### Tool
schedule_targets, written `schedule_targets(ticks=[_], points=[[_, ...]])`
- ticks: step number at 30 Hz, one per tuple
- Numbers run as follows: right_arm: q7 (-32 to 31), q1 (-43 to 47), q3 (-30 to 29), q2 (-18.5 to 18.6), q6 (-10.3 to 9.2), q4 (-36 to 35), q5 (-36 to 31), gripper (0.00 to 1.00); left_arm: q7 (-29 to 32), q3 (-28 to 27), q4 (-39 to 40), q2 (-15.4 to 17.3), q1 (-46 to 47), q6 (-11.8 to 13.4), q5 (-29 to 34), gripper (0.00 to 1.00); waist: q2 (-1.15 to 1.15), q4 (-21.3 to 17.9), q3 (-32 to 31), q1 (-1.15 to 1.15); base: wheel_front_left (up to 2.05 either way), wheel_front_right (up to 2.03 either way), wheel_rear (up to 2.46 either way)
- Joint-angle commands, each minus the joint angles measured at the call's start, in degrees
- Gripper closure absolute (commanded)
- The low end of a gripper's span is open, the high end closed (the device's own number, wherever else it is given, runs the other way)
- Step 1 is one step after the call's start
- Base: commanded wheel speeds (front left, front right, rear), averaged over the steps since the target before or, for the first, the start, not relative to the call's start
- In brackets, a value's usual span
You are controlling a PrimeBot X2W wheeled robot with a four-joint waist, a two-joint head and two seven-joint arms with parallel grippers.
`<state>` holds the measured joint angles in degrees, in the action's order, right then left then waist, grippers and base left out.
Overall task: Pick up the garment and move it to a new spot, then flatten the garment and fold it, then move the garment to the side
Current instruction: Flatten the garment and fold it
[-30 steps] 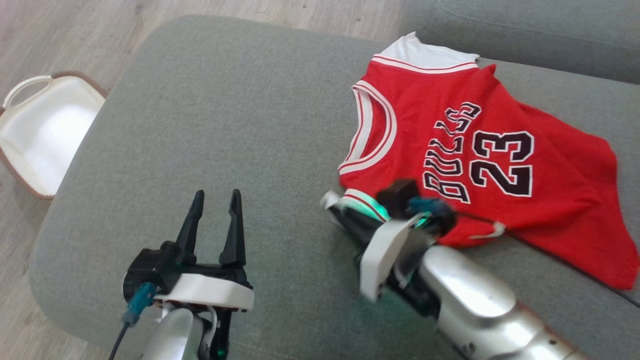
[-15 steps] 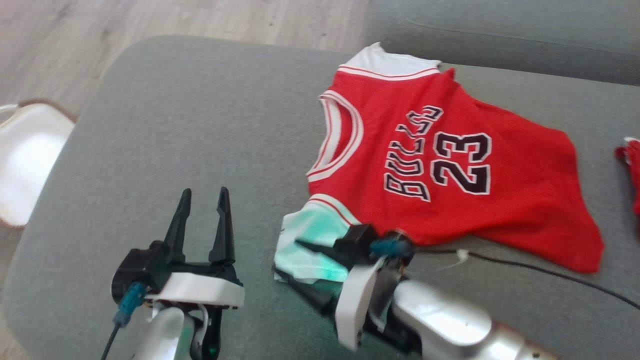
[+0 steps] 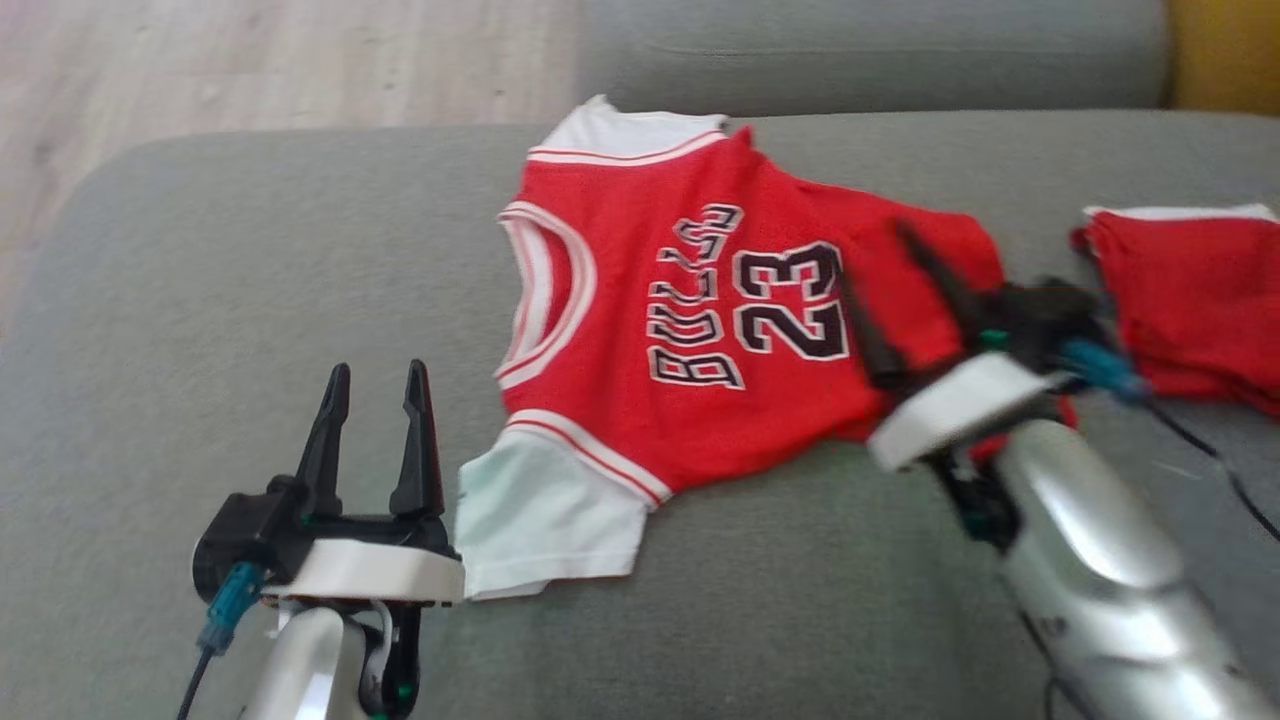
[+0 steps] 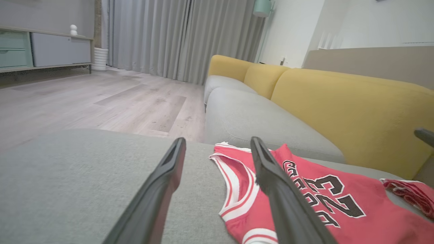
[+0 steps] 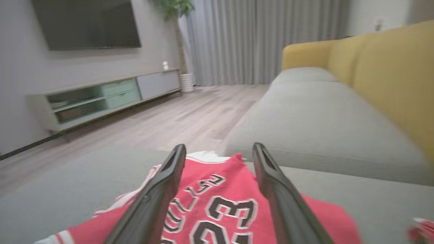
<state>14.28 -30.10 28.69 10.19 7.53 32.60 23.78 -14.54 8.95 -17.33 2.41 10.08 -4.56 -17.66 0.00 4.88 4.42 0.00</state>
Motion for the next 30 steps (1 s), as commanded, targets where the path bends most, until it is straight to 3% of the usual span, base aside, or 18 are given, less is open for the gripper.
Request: schedule_targets(ticks=[1,6,11,22,26,30], points=[[0.65,2.1,-2.58,-0.47,-0.04,-2.55,-1.91,0.0,-0.46,-2.11,2.01,0.47,1.91,-0.1,0.4,0.0,0.0,-2.14,0.02,0.0,0.0,0.0,0.0],[0.7,11.4,-15.09,-3.04,-0.04,-9.33,-10.12,0.0,-0.46,-2.39,2.04,0.47,2.11,-0.25,0.08,0.0,0.0,-4.85,0.31,0.0,0.0,0.0,0.0],[0.71,19.49,-20.68,-6.15,-0.04,-14.69,-13.42,0.0,-0.46,-2.33,1.6,0.47,1.9,-0.36,-0.09,0.0,0.0,-6.35,0.64,0.0,0.0,0.0,0.0],[0.72,20.87,-20.78,-7.28,-0.04,-19.2,-13.73,0.0,-0.46,-1.61,-2.02,0.47,4.39,-1.05,2.04,0.0,0.0,-7.73,3.04,0.0,0.0,0.0,0.0],[0.72,20.45,-20.58,-7.3,-0.04,-19.69,-13.35,0.0,0.02,-0.22,-7.26,0.88,7.79,-1.18,3.58,0.0,0.0,-8.23,4.41,0.0,0.0,0.0,0.0],[0.72,20.12,-19.85,-7.3,-0.04,-19.77,-12.66,0.0,4.52,0.19,-15.44,2.14,12.76,0.27,4.73,0.0,0.0,-9.68,5.89,0.0,0.0,0.0,0.0]])
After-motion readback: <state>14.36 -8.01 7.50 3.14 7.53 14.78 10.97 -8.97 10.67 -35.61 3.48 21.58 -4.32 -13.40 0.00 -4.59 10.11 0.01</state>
